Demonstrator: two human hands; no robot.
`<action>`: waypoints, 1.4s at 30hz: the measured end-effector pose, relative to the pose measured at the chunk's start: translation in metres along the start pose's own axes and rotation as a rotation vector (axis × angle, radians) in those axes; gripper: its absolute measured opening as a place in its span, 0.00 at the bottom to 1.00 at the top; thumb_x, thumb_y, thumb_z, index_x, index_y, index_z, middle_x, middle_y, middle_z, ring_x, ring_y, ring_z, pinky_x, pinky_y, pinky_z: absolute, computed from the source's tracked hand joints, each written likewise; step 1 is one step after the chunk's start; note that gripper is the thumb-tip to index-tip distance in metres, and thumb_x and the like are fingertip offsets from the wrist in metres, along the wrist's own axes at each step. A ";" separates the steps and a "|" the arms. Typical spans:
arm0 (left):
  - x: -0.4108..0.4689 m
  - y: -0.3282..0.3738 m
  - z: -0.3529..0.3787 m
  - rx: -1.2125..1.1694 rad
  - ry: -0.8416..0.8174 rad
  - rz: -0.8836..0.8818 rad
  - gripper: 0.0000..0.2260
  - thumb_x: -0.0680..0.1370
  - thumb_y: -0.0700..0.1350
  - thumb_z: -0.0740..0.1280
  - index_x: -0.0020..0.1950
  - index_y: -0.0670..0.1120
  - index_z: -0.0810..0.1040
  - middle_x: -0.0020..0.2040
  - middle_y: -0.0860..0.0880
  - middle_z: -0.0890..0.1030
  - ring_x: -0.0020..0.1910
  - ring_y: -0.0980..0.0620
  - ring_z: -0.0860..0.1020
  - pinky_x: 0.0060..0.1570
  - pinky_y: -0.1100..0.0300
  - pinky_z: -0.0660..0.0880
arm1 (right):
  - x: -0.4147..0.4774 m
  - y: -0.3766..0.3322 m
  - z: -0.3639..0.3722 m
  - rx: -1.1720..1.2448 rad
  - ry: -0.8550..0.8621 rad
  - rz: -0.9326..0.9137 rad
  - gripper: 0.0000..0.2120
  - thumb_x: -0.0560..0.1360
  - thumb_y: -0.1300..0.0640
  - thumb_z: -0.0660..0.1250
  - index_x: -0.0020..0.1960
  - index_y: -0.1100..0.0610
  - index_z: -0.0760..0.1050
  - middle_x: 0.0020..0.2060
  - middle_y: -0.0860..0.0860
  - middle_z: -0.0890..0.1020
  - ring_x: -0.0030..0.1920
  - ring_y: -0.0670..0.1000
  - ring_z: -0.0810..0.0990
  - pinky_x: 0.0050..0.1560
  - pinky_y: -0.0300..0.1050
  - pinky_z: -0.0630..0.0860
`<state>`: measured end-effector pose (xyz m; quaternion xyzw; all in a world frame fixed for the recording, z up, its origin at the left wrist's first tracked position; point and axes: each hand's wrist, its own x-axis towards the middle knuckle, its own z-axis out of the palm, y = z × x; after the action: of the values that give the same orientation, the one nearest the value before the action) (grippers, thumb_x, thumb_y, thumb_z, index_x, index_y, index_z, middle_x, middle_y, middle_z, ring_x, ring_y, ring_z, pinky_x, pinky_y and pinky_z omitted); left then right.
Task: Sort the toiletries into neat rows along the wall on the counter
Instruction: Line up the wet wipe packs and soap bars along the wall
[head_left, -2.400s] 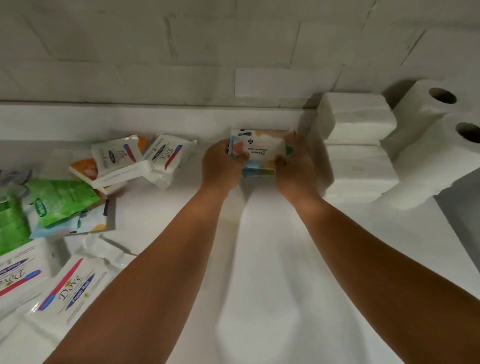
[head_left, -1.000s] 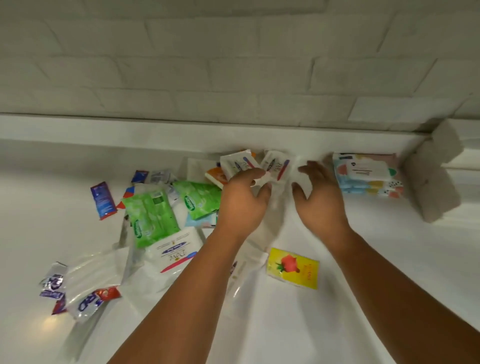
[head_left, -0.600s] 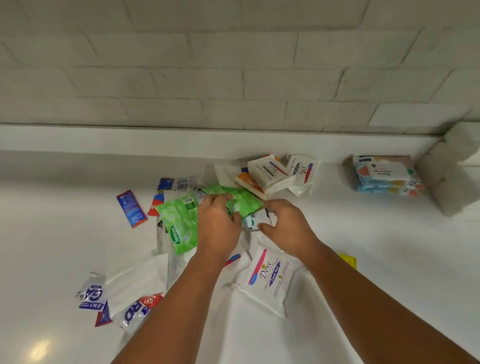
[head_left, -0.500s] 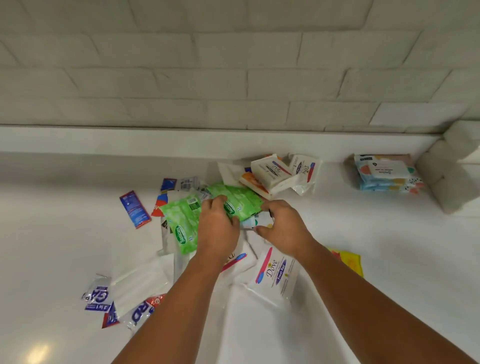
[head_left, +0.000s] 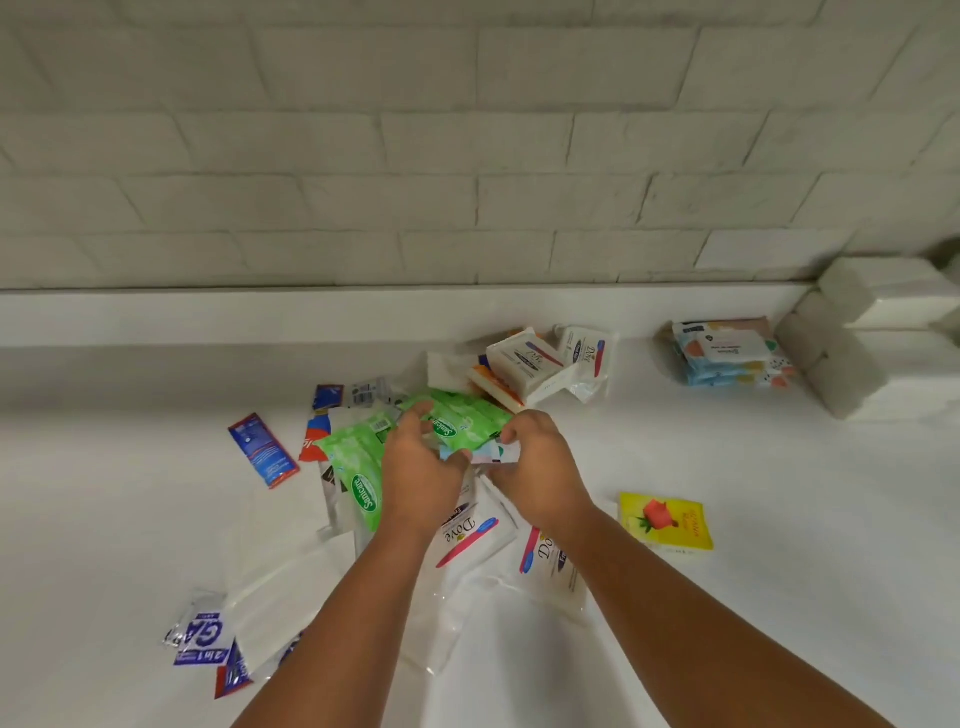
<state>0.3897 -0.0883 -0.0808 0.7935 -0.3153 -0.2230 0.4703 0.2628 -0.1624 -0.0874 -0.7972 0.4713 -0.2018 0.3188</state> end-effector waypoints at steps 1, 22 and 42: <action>-0.001 0.002 -0.002 -0.019 0.002 0.010 0.33 0.70 0.40 0.78 0.72 0.53 0.69 0.61 0.50 0.76 0.56 0.49 0.79 0.57 0.54 0.77 | -0.001 -0.001 0.000 -0.007 0.010 -0.009 0.13 0.69 0.59 0.75 0.50 0.53 0.75 0.60 0.50 0.72 0.56 0.51 0.77 0.57 0.39 0.73; -0.018 0.022 -0.027 0.216 -0.020 0.186 0.23 0.70 0.69 0.69 0.56 0.55 0.79 0.49 0.57 0.83 0.46 0.52 0.80 0.41 0.56 0.80 | -0.003 -0.022 -0.094 0.378 0.122 -0.012 0.11 0.79 0.50 0.66 0.50 0.56 0.82 0.33 0.47 0.83 0.31 0.42 0.81 0.34 0.36 0.78; -0.058 0.090 0.158 -0.637 -0.346 -0.277 0.13 0.76 0.40 0.72 0.60 0.41 0.79 0.52 0.44 0.85 0.46 0.48 0.85 0.47 0.49 0.80 | -0.015 0.140 -0.206 1.013 0.053 0.445 0.12 0.74 0.57 0.73 0.54 0.62 0.79 0.48 0.60 0.85 0.44 0.57 0.85 0.46 0.49 0.83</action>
<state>0.2203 -0.1752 -0.0699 0.5933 -0.1950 -0.5018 0.5985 0.0407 -0.2638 -0.0383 -0.4200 0.4804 -0.3509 0.6853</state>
